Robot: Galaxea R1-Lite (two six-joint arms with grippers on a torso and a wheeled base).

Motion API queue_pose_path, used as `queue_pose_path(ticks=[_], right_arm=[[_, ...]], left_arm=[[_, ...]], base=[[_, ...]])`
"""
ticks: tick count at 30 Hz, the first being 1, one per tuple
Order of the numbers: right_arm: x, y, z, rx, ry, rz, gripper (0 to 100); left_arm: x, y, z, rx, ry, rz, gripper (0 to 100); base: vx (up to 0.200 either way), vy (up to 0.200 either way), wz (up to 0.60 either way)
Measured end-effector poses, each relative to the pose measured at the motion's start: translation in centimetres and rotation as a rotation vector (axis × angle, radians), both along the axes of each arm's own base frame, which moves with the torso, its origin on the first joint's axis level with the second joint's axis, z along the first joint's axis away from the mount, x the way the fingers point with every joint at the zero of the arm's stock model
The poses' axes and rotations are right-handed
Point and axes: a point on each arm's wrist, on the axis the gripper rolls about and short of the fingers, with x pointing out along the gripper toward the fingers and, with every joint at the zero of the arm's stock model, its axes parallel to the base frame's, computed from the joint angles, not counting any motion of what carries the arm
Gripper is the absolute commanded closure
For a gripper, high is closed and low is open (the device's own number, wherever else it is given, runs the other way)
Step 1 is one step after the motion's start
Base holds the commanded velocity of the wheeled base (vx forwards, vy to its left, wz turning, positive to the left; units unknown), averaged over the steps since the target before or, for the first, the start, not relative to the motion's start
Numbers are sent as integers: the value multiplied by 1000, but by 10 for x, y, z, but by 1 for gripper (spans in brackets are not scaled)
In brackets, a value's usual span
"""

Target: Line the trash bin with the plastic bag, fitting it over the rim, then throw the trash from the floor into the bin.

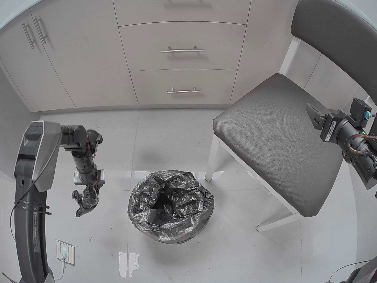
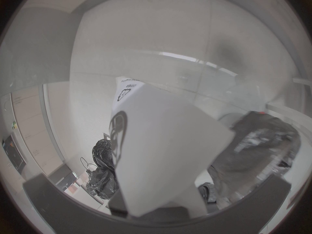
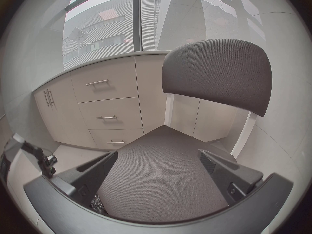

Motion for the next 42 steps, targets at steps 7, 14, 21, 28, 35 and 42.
queue_pose_path(ticks=[7, 14, 21, 28, 35, 42], right_arm=[[2, -1, -3, -7, 11, -7, 0], [-2, -2, 0, -2, -1, -2, 0], [-6, -3, 1, -5, -8, 8, 0], [-10, -4, 3, -3, -18, 21, 0], [-13, -5, 5, 1, -26, 24, 0], [-18, -4, 8, 5, -38, 45, 0]], left_arm=[[-41, -44, 109, -7, -78, -85, 100], [-107, -123, 181, -37, -128, -262, 100], [-173, -195, 208, -58, -120, -479, 100], [-175, -226, 182, -57, -51, -480, 100], [-145, -249, 134, -64, -43, -469, 100], [-119, -255, 99, -85, -63, -446, 100]], base=[[0, 0, 0], [0, 0, 0], [0, 0, 0], [0, 0, 0], [0, 0, 0], [0, 0, 0]])
